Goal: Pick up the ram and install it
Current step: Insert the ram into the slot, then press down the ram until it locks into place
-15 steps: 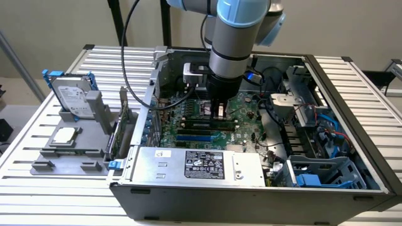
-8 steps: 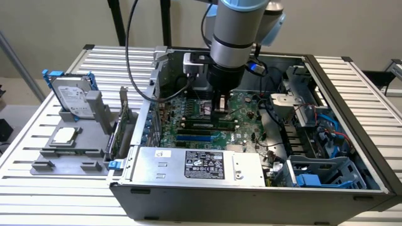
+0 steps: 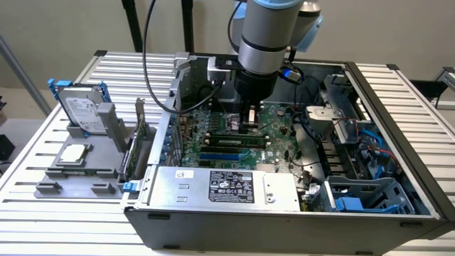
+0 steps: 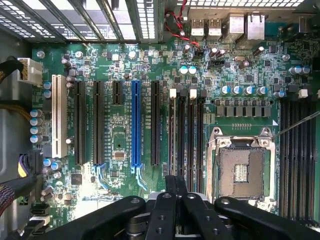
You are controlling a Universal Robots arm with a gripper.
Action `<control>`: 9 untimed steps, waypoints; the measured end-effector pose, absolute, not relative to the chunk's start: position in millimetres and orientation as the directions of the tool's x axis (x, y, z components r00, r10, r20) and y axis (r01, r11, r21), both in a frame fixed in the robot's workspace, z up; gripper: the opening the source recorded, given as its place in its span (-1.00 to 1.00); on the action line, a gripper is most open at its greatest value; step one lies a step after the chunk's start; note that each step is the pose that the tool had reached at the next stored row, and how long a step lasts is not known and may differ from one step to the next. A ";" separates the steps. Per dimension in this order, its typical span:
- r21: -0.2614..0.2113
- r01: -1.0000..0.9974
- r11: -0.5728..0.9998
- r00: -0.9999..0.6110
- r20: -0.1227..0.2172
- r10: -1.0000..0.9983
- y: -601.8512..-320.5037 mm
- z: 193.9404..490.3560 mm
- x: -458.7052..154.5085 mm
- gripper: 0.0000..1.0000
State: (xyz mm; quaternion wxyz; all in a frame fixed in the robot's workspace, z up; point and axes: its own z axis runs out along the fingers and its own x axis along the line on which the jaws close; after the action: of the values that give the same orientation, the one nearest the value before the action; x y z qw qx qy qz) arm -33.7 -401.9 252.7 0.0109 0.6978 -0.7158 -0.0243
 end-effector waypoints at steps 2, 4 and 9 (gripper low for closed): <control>0.050 -0.998 0.025 -0.026 -0.018 -0.999 -401.9 252.7 -33.7 -0.79; 0.050 -0.998 0.025 -0.026 -0.018 -0.999 -401.9 252.7 -33.7 -0.79; 0.050 -0.998 0.025 -0.026 -0.018 -0.999 -401.9 252.7 -33.7 -0.79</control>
State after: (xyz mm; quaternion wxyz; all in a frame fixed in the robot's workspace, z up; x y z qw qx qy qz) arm -33.7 -401.9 252.7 0.0109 0.6978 -0.7158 -0.0243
